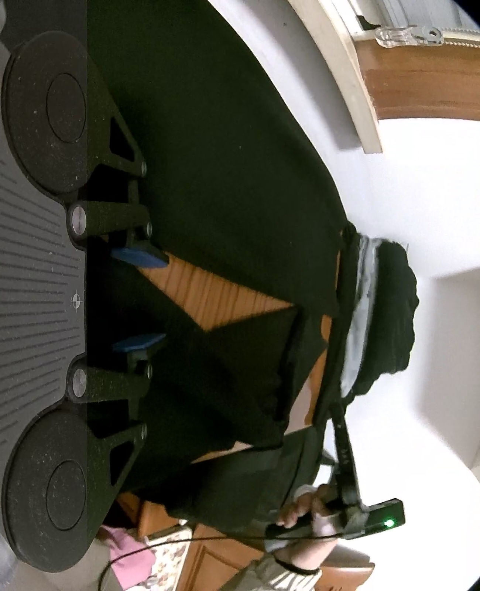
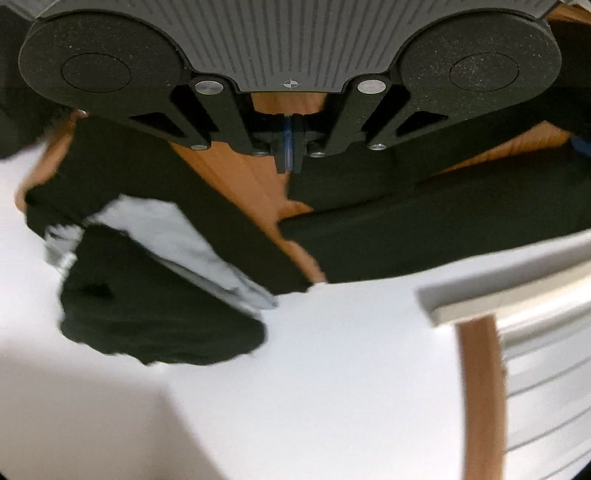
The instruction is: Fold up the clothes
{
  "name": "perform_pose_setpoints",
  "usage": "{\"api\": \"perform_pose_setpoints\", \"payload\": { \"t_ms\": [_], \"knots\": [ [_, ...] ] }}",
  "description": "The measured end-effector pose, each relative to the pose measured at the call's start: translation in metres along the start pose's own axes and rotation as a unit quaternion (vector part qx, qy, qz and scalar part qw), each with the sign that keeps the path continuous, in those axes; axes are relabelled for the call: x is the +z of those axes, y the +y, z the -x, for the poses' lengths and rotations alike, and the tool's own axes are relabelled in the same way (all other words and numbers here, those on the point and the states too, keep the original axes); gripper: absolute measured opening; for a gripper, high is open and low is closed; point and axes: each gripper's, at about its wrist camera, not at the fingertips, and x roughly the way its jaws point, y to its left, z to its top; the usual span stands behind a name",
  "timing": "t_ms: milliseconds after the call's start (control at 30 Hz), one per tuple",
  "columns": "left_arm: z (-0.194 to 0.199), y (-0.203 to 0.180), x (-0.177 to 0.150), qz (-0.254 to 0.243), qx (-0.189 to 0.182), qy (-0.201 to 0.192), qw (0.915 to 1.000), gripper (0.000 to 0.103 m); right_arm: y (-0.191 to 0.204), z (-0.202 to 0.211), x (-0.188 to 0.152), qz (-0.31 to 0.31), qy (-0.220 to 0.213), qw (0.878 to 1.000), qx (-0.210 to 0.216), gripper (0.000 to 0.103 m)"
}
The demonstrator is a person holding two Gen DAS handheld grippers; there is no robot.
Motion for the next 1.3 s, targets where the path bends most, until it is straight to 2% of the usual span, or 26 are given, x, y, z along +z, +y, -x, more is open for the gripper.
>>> {"api": "perform_pose_setpoints", "payload": {
  "t_ms": [100, 167, 300, 333, 367, 400, 500, 533, 600, 633, 833, 967, 1167, 1300],
  "knots": [
    [0.002, -0.003, -0.003, 0.001, 0.013, -0.004, 0.9999, 0.041, 0.016, -0.003, 0.005, 0.022, 0.002, 1.000, 0.015, 0.007],
    [0.004, -0.006, -0.005, 0.007, 0.018, -0.009, 0.9998, 0.039, 0.031, -0.016, 0.008, 0.038, 0.013, 0.999, 0.028, 0.027],
    [0.006, -0.010, -0.007, 0.015, 0.025, -0.014, 0.9995, 0.017, 0.055, -0.042, 0.004, 0.042, 0.030, 0.997, 0.056, 0.032],
    [0.006, -0.011, -0.008, 0.014, 0.026, -0.014, 0.9994, 0.011, 0.060, -0.046, 0.003, 0.043, 0.035, 0.996, 0.071, 0.037],
    [0.007, -0.012, -0.008, 0.016, 0.030, -0.016, 0.9993, 0.009, 0.065, -0.050, 0.002, 0.045, 0.039, 0.995, 0.081, 0.043],
    [0.008, -0.013, -0.008, 0.018, 0.033, -0.017, 0.9991, 0.007, 0.072, -0.054, 0.002, 0.052, 0.044, 0.994, 0.086, 0.043],
    [0.013, -0.016, -0.007, 0.019, 0.044, -0.027, 0.9985, 0.005, 0.084, -0.063, -0.004, 0.084, 0.057, 0.993, 0.068, 0.041],
    [0.015, -0.018, -0.007, 0.019, 0.044, -0.028, 0.9985, 0.005, 0.083, -0.064, -0.005, 0.084, 0.057, 0.993, 0.067, 0.033],
    [0.018, -0.021, -0.006, 0.016, 0.049, -0.031, 0.9982, 0.004, 0.074, -0.062, -0.006, 0.075, 0.055, 0.993, 0.068, 0.009],
    [0.019, -0.022, -0.006, 0.013, 0.050, -0.031, 0.9982, 0.004, 0.067, -0.058, -0.005, 0.066, 0.053, 0.994, 0.069, 0.005],
    [0.041, -0.024, 0.004, 0.022, 0.055, -0.078, 0.9952, 0.004, 0.013, 0.003, 0.001, 0.014, -0.034, 0.999, 0.006, 0.004],
    [0.053, -0.024, 0.010, 0.031, 0.050, -0.107, 0.9925, 0.004, -0.021, 0.029, 0.000, -0.019, -0.046, 0.999, -0.017, 0.004],
    [0.046, -0.028, 0.010, 0.027, 0.054, -0.103, 0.9928, 0.004, -0.027, 0.040, -0.005, -0.021, -0.061, 0.998, -0.028, 0.004],
    [0.065, -0.031, 0.015, 0.025, 0.042, -0.133, 0.9899, 0.004, -0.026, 0.078, 0.013, -0.019, -0.098, 0.995, -0.026, 0.003]
  ]
}}
